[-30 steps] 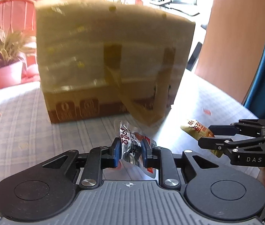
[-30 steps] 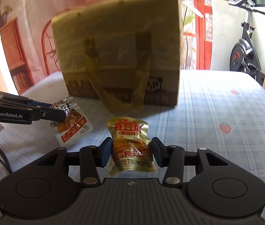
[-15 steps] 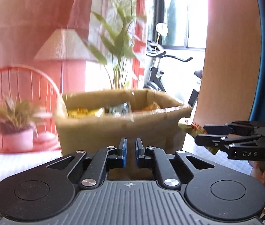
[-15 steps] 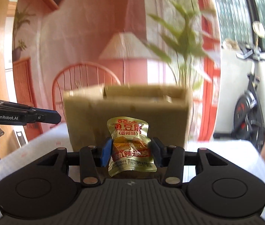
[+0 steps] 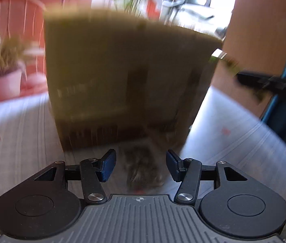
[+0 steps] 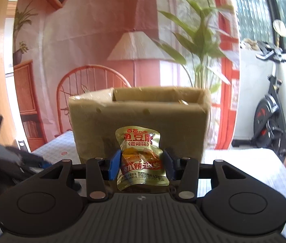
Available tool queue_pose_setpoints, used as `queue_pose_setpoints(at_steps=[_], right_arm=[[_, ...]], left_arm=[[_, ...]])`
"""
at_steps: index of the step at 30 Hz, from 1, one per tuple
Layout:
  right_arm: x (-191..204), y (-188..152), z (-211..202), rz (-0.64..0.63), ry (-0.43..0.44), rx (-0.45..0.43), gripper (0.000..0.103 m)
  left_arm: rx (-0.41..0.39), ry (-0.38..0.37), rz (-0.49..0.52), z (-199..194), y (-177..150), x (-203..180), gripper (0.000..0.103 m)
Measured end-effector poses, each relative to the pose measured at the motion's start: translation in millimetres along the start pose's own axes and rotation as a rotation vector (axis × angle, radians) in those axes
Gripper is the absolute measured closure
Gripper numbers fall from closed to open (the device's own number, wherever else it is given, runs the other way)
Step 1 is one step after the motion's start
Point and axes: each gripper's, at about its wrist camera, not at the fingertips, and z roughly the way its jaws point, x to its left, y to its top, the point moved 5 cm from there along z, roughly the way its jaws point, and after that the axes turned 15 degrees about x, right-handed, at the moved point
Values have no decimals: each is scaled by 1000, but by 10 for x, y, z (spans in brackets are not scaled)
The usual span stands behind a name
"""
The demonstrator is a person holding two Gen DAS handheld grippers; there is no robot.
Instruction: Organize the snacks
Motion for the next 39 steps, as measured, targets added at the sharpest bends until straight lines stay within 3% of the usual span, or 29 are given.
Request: queue_pose_setpoints(at_steps=[3, 7, 12, 15, 18, 21, 28, 29, 30, 39], right_arm=[[-58, -99, 16, 30, -5, 15, 55], [-100, -185, 8, 39, -11, 28, 55], [-151, -260, 4, 55, -17, 37, 55], [-172, -295, 11, 69, -17, 41, 55], [-172, -308, -2, 73, -17, 38, 55], [-180, -319, -15, 76, -20, 38, 55], [-161, -298, -44, 76, -24, 31, 55], [-151, -297, -49, 76, -24, 29, 55], [-140, -295, -55, 76, -24, 27, 55], [-144, -286, -107, 80, -30, 17, 55]], left_arm=[[60, 51, -34, 317, 7, 38, 46], [121, 42, -86, 612, 49, 62, 46], [107, 76, -61, 717, 60, -29, 39], [88, 119, -29, 692, 0, -111, 57], [84, 86, -19, 631, -43, -157, 63], [46, 107, -2, 518, -90, -190, 78], [58, 63, -29, 394, -186, -130, 81], [49, 52, -41, 365, -188, -122, 84], [34, 46, -47, 321, -184, -120, 99], [-4, 15, -3, 177, -143, -207, 100]])
